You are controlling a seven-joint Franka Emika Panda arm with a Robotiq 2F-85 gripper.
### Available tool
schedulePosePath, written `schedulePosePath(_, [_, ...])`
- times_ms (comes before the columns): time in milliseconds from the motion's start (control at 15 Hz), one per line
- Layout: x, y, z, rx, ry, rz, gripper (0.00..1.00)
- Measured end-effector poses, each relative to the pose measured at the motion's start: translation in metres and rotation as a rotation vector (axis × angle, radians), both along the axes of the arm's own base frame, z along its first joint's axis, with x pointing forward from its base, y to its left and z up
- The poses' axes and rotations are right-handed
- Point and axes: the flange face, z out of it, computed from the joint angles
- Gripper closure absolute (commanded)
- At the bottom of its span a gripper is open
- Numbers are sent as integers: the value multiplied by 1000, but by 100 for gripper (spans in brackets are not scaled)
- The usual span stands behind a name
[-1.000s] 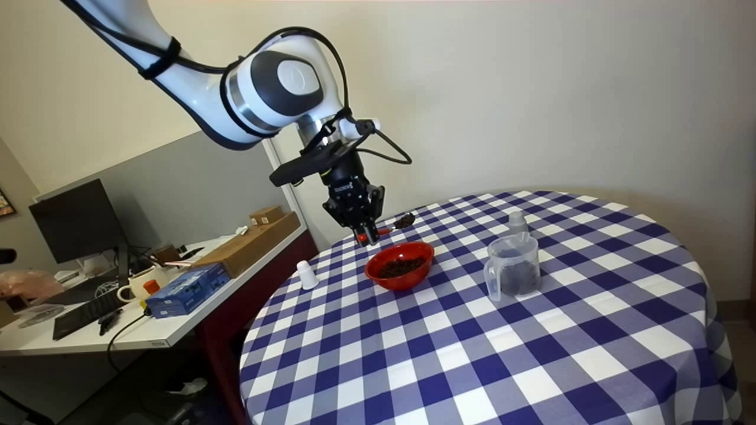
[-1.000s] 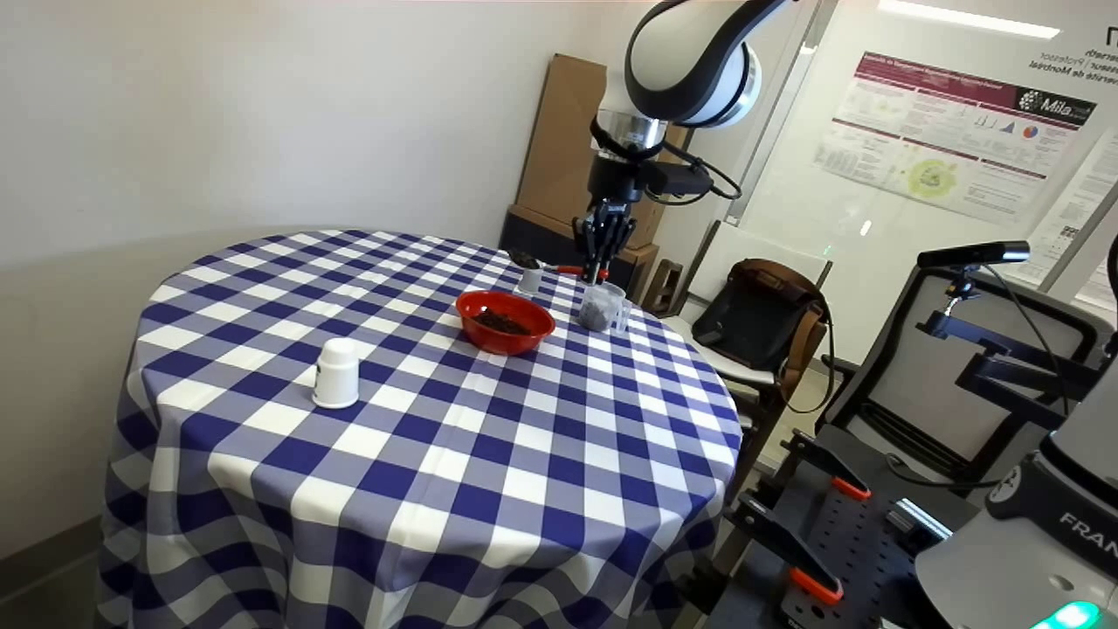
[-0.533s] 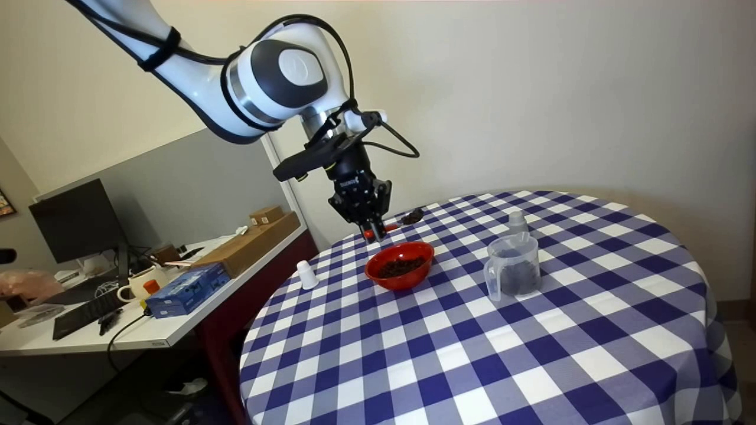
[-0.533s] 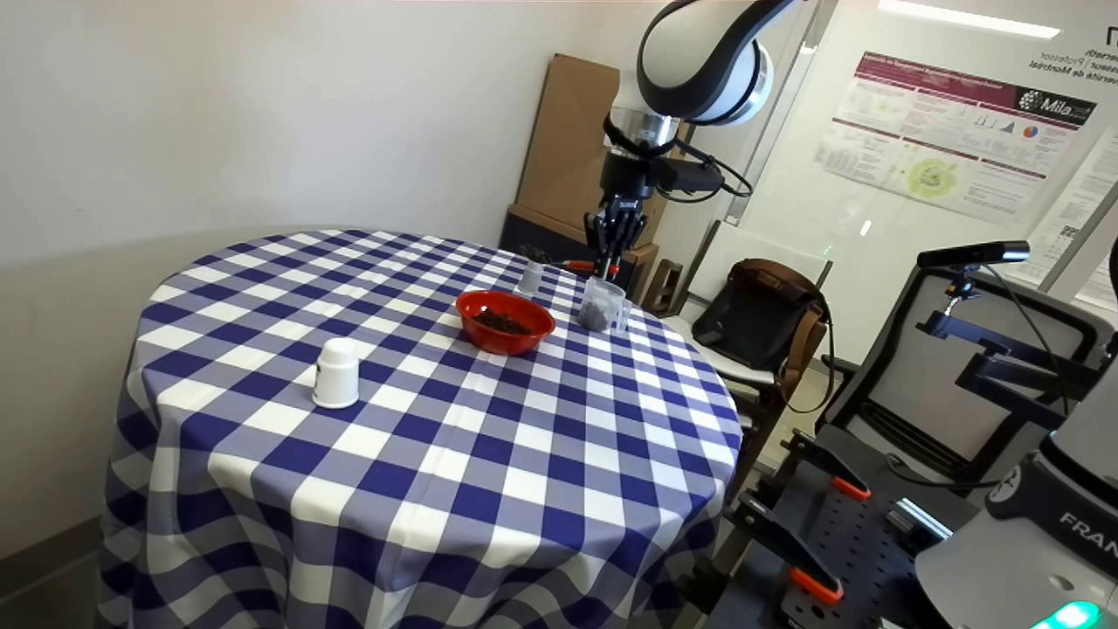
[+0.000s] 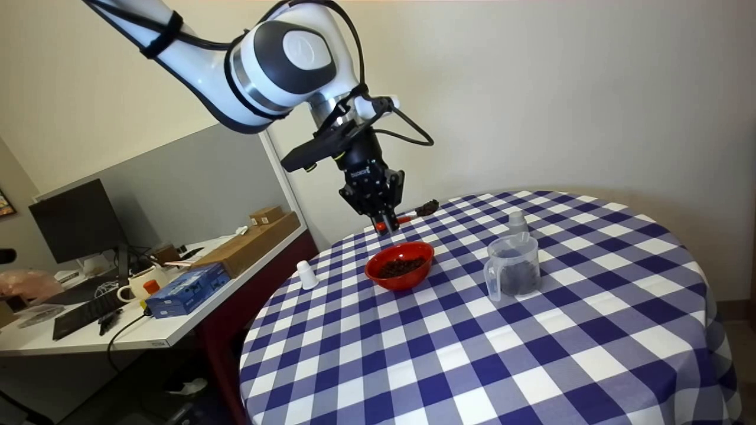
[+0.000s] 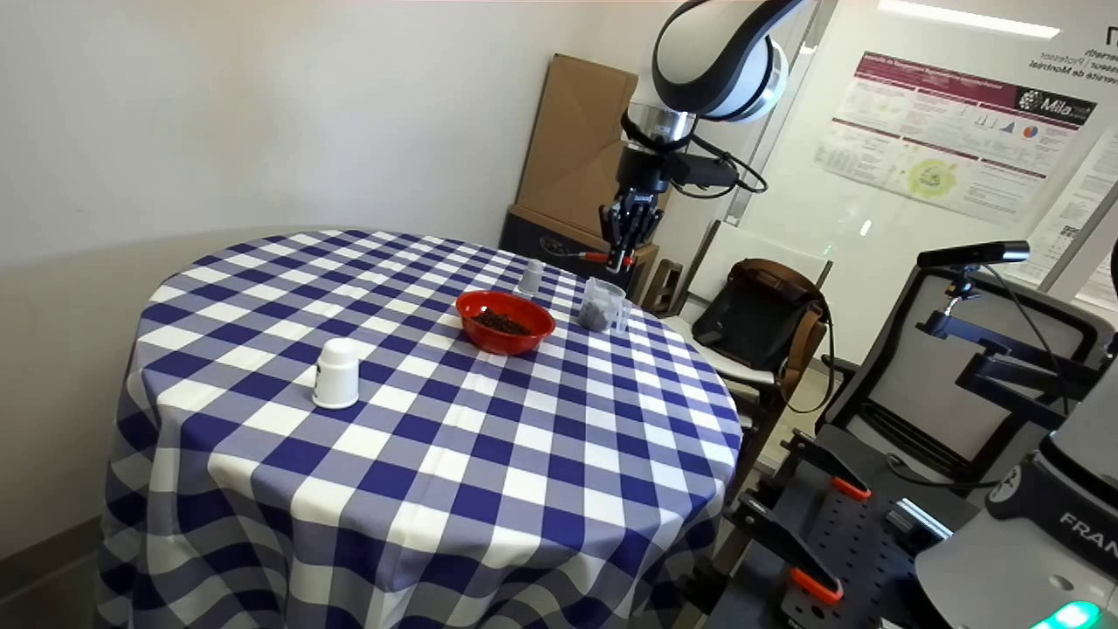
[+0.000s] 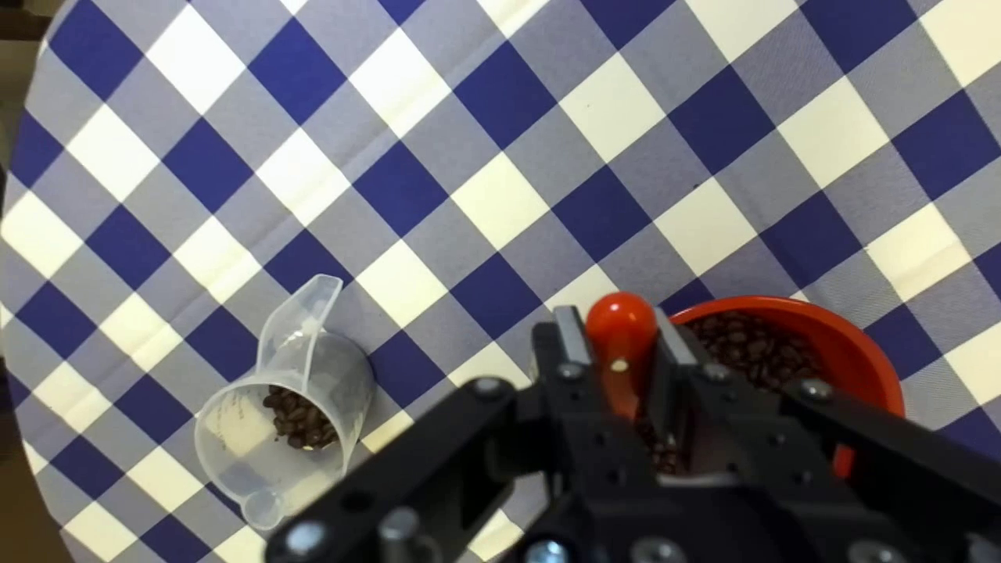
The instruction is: Scoop some contents of the red bowl with a spoon and put them in the jug
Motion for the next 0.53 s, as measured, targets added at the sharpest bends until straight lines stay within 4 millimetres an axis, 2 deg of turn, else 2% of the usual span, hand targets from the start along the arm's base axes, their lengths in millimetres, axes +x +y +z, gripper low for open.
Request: schedulePosePath(533, [-10, -38, 7, -6, -11, -71, 89])
